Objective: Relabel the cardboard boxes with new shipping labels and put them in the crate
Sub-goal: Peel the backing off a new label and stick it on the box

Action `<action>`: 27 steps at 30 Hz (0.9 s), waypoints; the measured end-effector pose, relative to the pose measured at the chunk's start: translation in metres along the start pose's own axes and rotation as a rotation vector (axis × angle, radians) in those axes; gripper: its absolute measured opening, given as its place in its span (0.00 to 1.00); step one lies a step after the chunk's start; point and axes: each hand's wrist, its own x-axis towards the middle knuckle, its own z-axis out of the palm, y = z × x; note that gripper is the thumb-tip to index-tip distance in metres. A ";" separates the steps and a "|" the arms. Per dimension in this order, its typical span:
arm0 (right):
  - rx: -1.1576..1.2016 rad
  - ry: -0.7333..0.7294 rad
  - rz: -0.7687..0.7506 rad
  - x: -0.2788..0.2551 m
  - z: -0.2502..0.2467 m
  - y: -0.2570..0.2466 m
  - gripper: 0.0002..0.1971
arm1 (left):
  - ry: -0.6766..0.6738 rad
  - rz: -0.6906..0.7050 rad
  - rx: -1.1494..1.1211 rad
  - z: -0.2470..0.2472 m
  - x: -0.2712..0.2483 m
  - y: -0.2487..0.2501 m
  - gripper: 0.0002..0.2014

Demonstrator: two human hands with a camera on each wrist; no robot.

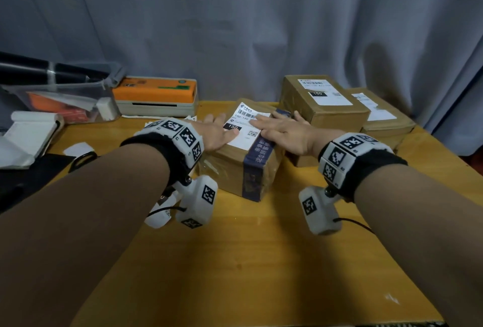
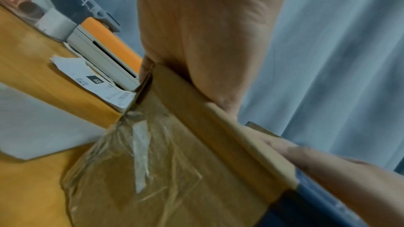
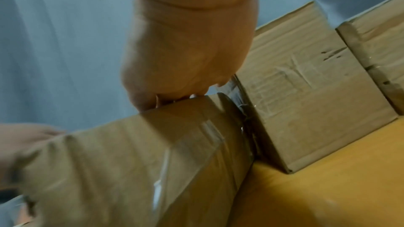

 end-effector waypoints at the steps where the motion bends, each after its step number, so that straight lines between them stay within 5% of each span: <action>1: -0.005 0.000 0.022 0.004 -0.002 0.003 0.24 | -0.009 0.003 -0.001 -0.001 0.002 -0.001 0.36; 8: -0.117 0.026 0.148 0.014 -0.003 -0.002 0.31 | 0.004 0.020 0.102 -0.007 -0.004 0.005 0.35; 11: -0.110 -0.019 0.174 0.018 -0.005 -0.006 0.32 | 0.062 0.284 0.205 -0.018 -0.010 0.019 0.31; 14: -0.052 -0.060 0.147 0.018 -0.007 -0.005 0.33 | -0.156 0.415 0.216 -0.021 -0.006 0.029 0.30; 23: -0.043 -0.103 0.125 0.018 -0.009 0.000 0.32 | -0.155 0.311 0.313 -0.028 0.026 0.029 0.34; 27: -0.047 -0.086 0.143 0.012 -0.009 -0.001 0.32 | -0.050 0.141 0.248 -0.033 0.035 0.014 0.36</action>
